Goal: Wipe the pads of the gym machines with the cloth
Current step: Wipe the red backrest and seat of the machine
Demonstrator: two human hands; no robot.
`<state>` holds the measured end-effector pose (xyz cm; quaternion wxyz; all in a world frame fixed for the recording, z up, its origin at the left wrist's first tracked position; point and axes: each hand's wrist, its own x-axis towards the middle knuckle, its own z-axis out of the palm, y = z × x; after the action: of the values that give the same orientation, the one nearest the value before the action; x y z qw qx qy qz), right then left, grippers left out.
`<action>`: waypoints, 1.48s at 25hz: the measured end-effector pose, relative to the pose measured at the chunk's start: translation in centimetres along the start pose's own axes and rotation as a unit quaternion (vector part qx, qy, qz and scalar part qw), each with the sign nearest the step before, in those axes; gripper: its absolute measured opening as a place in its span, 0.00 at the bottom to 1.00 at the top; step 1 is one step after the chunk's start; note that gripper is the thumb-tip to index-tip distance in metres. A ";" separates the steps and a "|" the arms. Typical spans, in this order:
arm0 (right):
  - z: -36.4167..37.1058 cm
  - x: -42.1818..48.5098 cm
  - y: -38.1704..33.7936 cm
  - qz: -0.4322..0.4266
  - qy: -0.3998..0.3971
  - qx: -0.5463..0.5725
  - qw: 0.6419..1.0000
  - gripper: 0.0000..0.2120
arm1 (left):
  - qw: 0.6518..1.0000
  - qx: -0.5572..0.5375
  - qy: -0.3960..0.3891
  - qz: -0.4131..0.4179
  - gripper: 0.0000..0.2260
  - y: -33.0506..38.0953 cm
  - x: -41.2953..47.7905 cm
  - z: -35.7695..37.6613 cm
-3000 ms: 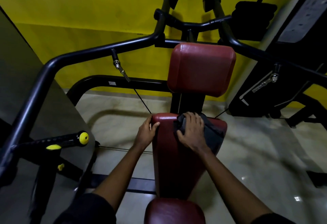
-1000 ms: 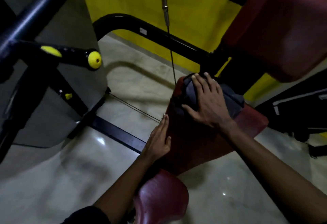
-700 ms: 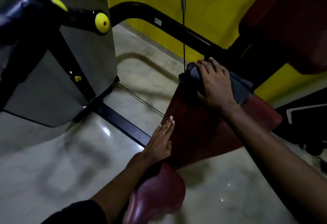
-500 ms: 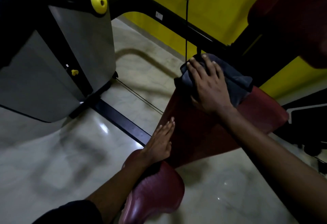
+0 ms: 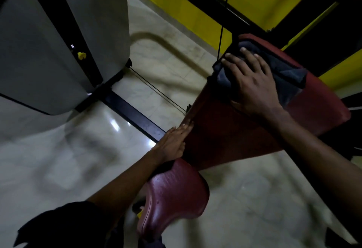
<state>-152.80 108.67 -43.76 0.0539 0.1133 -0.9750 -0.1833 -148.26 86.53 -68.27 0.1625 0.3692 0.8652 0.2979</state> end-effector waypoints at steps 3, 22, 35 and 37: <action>0.6 1.3 -2.3 0.015 0.020 0.002 1.000 0.33 | 1.000 -0.023 0.007 -0.013 0.34 -0.3 0.4 1.3; 5.7 1.5 -8.0 -0.099 -0.027 -0.035 0.994 0.16 | 0.988 -0.025 0.155 -0.003 0.07 -1.9 1.3 7.9; 7.9 0.6 -10.2 -0.096 -0.068 -0.072 0.990 0.17 | 0.991 0.017 -0.014 -0.132 0.32 -4.5 -3.4 10.5; 8.0 0.4 -9.9 -0.105 -0.066 -0.074 0.990 0.21 | 0.985 0.016 -0.044 -0.167 0.34 -5.7 -4.6 10.9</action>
<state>-152.39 102.37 -54.84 -0.0214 0.1982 -0.9429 -0.2669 -142.73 84.34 -79.99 0.2418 0.2352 0.9113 0.2360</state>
